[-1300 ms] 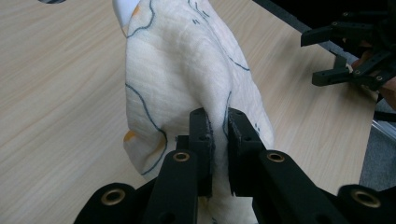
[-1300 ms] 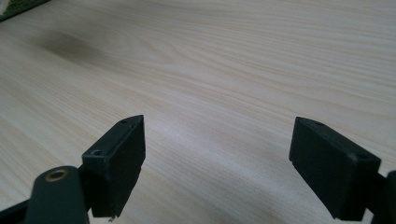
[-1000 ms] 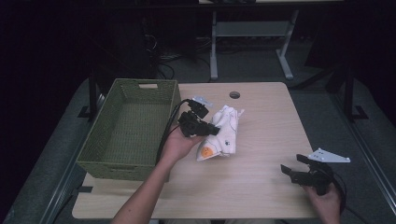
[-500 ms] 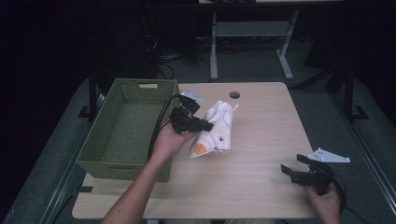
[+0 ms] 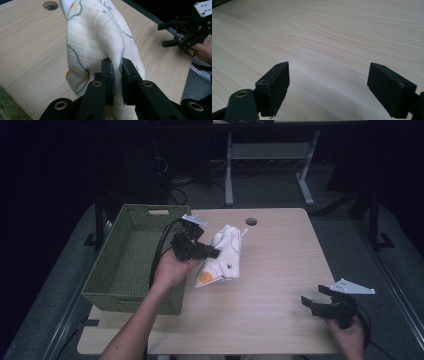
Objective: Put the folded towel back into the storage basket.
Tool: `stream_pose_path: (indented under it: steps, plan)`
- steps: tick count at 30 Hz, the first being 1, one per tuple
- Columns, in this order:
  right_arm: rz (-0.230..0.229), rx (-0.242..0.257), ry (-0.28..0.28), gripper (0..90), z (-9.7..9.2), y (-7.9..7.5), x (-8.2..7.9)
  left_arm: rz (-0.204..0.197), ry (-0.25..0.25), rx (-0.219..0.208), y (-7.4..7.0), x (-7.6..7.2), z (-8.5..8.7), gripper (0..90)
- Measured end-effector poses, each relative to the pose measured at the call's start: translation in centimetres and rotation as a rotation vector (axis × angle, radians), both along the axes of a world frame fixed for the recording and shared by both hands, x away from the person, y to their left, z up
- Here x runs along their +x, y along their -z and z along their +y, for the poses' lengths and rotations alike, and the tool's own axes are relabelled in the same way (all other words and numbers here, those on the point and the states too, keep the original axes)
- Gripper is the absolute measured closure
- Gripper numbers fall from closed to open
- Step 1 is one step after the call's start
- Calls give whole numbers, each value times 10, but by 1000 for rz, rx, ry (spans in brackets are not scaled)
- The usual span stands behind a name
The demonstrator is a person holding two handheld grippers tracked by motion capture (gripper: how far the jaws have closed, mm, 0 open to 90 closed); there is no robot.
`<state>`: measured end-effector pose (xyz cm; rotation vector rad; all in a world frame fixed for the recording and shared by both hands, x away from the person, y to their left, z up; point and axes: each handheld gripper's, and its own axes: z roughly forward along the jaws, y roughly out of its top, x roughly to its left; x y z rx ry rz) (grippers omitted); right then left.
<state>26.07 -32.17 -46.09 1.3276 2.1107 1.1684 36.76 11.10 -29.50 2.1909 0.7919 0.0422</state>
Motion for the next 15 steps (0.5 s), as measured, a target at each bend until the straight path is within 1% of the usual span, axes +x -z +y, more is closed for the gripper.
stream_pose_path:
  steps: [4,9,15]
  plan:
    - [0,-3,-6,175,1,0,-1,-4,-2,-5,-5,0,5,827]
    - [-2,-9,-12,175,2,0,0,-10,-9,5,-12,1,12,827]
    - [-2,-5,-6,172,2,0,0,-8,-13,4,-14,2,19,826]
